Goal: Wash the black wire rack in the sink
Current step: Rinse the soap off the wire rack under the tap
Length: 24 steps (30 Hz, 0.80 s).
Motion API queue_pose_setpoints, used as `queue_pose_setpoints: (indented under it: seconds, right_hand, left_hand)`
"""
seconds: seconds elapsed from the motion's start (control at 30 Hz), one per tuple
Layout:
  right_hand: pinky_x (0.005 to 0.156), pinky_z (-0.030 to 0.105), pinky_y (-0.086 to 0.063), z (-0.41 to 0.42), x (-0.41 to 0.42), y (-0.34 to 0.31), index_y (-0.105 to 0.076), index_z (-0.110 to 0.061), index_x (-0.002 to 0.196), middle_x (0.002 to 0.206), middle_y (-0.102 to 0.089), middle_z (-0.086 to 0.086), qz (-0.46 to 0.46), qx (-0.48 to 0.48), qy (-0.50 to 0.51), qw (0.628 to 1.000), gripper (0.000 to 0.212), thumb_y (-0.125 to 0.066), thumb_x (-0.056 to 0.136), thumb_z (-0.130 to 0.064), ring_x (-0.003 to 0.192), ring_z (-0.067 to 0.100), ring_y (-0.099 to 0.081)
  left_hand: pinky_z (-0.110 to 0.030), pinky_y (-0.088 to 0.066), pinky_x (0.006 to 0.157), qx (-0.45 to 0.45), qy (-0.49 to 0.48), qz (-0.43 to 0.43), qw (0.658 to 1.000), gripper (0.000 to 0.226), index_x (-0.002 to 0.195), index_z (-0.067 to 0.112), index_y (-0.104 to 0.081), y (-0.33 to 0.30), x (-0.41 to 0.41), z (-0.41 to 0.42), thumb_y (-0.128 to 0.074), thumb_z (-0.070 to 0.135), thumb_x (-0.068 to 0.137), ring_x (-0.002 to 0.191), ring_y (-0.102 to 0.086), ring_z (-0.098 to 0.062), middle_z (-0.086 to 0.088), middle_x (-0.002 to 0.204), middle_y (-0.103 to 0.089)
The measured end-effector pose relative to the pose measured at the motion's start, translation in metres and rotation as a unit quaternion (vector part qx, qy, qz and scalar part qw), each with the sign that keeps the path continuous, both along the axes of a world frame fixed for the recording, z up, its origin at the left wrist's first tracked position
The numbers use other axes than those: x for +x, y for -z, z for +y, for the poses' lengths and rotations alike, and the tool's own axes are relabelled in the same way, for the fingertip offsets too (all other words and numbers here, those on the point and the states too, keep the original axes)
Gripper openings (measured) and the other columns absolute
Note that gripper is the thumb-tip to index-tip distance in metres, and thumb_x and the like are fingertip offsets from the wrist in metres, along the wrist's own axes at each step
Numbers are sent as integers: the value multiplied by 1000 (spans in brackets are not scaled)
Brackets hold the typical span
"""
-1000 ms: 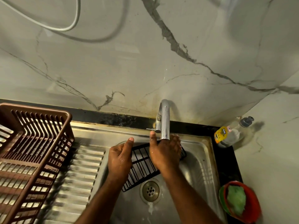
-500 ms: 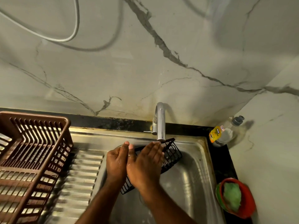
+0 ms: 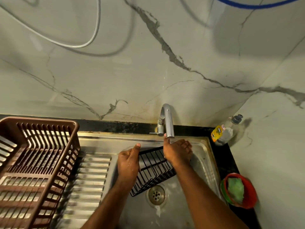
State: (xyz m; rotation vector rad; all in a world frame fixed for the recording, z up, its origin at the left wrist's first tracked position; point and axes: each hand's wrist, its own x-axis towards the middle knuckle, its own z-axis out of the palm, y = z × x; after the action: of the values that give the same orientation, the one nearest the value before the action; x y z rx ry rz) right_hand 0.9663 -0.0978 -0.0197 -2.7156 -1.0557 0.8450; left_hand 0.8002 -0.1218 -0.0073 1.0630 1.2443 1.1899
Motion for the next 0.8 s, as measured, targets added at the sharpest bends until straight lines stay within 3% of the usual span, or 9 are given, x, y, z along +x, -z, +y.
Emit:
queue_pose_setpoints:
  seconds: [0.07,0.13,0.2,0.33,0.47,0.57,0.67,0.73,0.8]
  right_hand:
    - [125,48,-5,0,0,-2,3,2,158,166,2,26,-6,0,11,1000,108,-13,90,-81,155,40,-2]
    - [126,49,-5,-1,-15,-8,2,2,158,166,0,27,-11,16,2,1000,109,-11,89,-82,155,40,-2]
    - [126,50,-3,-3,-41,-15,3,0,158,167,3,25,3,36,-42,998,108,-8,89,-83,155,39,1]
    - [125,48,6,-10,-92,-18,10,-4,158,167,13,20,22,55,-106,993,96,-5,95,-74,155,34,13]
    - [125,46,6,-4,-78,-13,11,-4,158,167,13,19,12,66,-85,994,101,-5,92,-79,155,33,12]
    - [125,50,-14,7,-42,-4,-6,-1,159,166,-8,24,-30,65,-17,997,107,-10,90,-82,154,38,-11]
    - [108,44,-42,12,-16,-5,-32,-3,151,151,-41,19,-34,66,24,997,99,-21,91,-80,134,35,-45]
    - [89,34,-46,14,-4,-11,-43,-6,141,136,-53,16,15,62,20,998,80,-32,97,-72,118,33,-58]
    - [82,35,-50,14,9,-17,-54,-16,127,122,-61,12,50,84,-8,995,53,-44,100,-60,105,31,-64]
  left_hand:
    - [-20,-43,47,8,4,-6,1000,48,56,19,-59,-2,-1,1,-55,19,104,42,-48,-5,7,46,-53]
    - [-23,-38,45,5,11,-5,1000,52,51,21,-51,0,-4,8,-55,20,104,39,-40,-4,9,42,-45]
    - [-27,-35,47,-7,21,1,1000,52,52,16,-50,6,-8,17,-56,24,104,40,-38,-11,6,44,-43]
    - [-50,-54,57,-29,56,-4,998,48,72,2,-74,19,-12,29,-53,30,106,57,-64,-38,-24,64,-68]
    - [-47,-46,52,-26,51,-10,998,51,60,4,-64,20,-19,34,-55,28,104,48,-48,-36,-25,55,-57]
    - [-29,-33,44,-15,61,-10,998,58,46,22,-50,12,-26,35,-56,26,103,38,-34,-17,2,44,-39]
    - [-27,-33,44,-45,66,-47,996,50,48,20,-50,12,-32,42,-62,36,93,38,-36,-17,1,45,-41]
    - [-28,-32,44,-77,59,-51,994,43,58,14,-52,17,-38,52,-67,45,83,40,-34,-15,1,49,-39]
    - [-31,-38,48,-127,38,-79,988,59,88,3,-58,26,-45,61,-77,58,77,50,-42,-19,-5,61,-47]
